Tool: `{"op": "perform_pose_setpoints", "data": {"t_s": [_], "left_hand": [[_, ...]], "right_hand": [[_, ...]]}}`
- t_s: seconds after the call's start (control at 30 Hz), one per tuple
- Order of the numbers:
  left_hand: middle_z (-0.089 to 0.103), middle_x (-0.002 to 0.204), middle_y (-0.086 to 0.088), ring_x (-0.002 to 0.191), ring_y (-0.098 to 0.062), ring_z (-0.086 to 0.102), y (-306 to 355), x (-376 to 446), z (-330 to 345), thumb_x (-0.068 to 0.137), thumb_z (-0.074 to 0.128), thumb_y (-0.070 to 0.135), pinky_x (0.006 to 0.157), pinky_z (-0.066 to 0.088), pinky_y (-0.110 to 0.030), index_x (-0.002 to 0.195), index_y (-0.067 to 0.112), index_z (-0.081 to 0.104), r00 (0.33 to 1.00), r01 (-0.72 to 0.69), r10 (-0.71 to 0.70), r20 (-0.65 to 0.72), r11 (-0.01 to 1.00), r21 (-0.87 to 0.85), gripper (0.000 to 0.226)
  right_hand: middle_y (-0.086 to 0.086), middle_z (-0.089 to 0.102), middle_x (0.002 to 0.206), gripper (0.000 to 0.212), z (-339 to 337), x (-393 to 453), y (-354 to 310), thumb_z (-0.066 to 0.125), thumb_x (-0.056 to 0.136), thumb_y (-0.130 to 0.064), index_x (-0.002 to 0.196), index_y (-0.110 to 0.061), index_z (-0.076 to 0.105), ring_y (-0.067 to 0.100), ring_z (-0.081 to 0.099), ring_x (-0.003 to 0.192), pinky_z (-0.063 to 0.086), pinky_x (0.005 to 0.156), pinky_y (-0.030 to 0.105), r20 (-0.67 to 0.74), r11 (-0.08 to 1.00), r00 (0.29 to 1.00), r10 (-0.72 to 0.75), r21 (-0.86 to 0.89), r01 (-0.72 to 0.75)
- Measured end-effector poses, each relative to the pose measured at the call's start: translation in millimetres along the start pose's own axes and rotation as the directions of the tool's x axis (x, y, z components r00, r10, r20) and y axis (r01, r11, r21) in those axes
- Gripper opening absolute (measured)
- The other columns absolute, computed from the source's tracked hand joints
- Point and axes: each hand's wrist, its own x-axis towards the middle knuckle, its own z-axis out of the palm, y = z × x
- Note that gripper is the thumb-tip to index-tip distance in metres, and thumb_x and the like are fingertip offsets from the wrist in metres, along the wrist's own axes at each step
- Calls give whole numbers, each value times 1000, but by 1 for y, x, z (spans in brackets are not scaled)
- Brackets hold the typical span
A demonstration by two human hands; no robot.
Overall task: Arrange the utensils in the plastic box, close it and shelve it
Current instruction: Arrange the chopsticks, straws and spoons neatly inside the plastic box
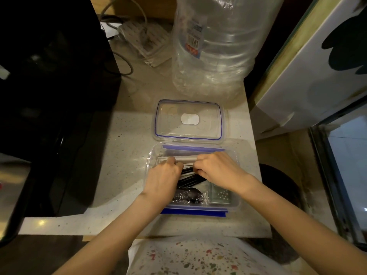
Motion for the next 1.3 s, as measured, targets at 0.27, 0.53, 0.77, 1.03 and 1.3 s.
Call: {"op": "perform_pose_setpoints", "data": {"t_s": [0.27, 0.53, 0.77, 1.03, 1.3], "left_hand": [[57, 116, -9, 105, -25, 58, 0, 1, 1, 88, 49, 0, 76, 49, -32, 110, 10, 51, 998, 29, -30, -46, 999, -22, 24], [61, 112, -7, 104, -22, 58, -2, 5, 3, 90, 49, 6, 77, 49, -30, 104, 10, 60, 998, 0, -1, -59, 1000, -16, 18], [64, 106, -8, 92, -23, 64, -3, 7, 3, 88, 52, 6, 73, 49, -29, 96, 10, 64, 1000, 5, -6, -17, 999, -50, 15], [59, 113, -8, 97, -23, 63, -2, -3, 3, 85, 52, -4, 73, 50, -28, 103, 7, 63, 999, 9, -10, 49, 1000, 26, 24], [60, 115, -12, 100, -26, 63, 0, -7, 5, 88, 47, -4, 77, 52, -31, 105, 6, 62, 998, -5, -2, 66, 994, 107, 24]], "right_hand": [[2, 63, 71, 7, 8, 4, -2, 64, 82, -11, 85, -14, 70, 20, 60, 61, 50, 51, 31, 45, 984, 999, 5, -176, 3], [11, 65, 90, 13, 4, 11, -10, 55, 85, 1, 94, -4, 62, 28, 63, 79, 44, 54, 36, 92, 959, 995, -38, -276, 62], [10, 62, 60, 26, -3, 6, -13, 81, 51, 5, 67, -4, 63, 22, 58, 47, 25, 35, 23, 58, 921, 991, -125, -365, 137], [11, 53, 100, 28, -35, -17, -6, 51, 81, 10, 104, -6, 50, 19, 46, 73, 40, 56, 31, 112, 957, 994, 3, -290, 30], [7, 52, 104, 37, -66, -36, 3, 55, 81, 7, 112, -10, 44, 16, 49, 69, 37, 56, 27, 108, 934, 972, 206, -316, -163]]}}
